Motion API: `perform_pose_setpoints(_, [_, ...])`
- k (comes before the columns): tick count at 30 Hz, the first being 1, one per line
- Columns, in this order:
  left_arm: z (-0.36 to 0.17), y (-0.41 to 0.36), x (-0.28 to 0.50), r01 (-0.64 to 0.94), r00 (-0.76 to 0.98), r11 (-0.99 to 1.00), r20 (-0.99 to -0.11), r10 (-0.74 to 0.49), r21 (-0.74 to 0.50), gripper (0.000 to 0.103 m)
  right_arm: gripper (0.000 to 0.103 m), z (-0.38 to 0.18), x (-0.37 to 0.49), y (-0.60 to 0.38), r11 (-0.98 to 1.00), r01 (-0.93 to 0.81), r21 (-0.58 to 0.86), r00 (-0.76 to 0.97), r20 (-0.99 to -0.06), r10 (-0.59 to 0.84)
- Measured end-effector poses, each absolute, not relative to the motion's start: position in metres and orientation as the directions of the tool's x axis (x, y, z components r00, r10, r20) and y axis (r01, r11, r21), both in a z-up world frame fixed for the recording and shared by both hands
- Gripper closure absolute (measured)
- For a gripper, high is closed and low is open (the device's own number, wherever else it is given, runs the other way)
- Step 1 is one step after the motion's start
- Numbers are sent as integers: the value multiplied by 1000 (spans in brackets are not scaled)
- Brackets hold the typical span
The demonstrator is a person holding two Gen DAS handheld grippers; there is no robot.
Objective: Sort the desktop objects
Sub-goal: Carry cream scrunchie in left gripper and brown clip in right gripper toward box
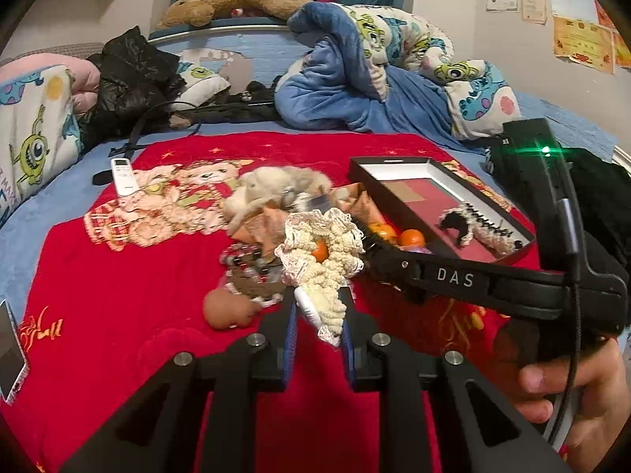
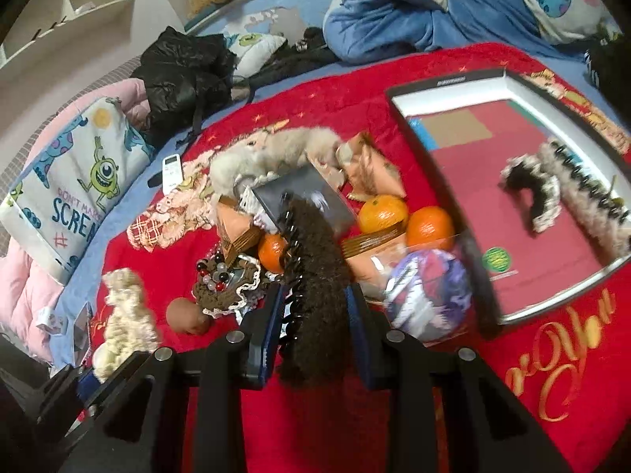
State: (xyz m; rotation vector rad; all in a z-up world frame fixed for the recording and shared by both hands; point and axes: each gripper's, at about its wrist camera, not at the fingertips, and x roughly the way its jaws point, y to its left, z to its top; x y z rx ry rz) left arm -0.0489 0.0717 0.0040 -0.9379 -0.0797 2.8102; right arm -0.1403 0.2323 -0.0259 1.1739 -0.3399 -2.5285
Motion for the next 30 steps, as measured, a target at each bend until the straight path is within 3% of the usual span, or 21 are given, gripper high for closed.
perform_pose_setpoints(9, [9,123,-49,-234,-775,-966,-580,251,-105,83,73,-7,-121,284,-894,189,407,-639,-641,-427])
perform_pose_setpoints(14, [6,151,-50,-273,-756,-955,-587,289,-118,83,73,4,-104,319,-915,167,368,-685,-624,-376])
perform_pose_setpoints(21, [5,194,-50,-331,-734,-933,-583,348,-141,83,81,13,-81,370,-907,140,398,-723,-584,-368])
perform_pose_setpoints(30, [-6,232,-48,-378,-709,-919,-603,367,-115,83,81,6,-80,393,-898,126,422,-708,-596,-380])
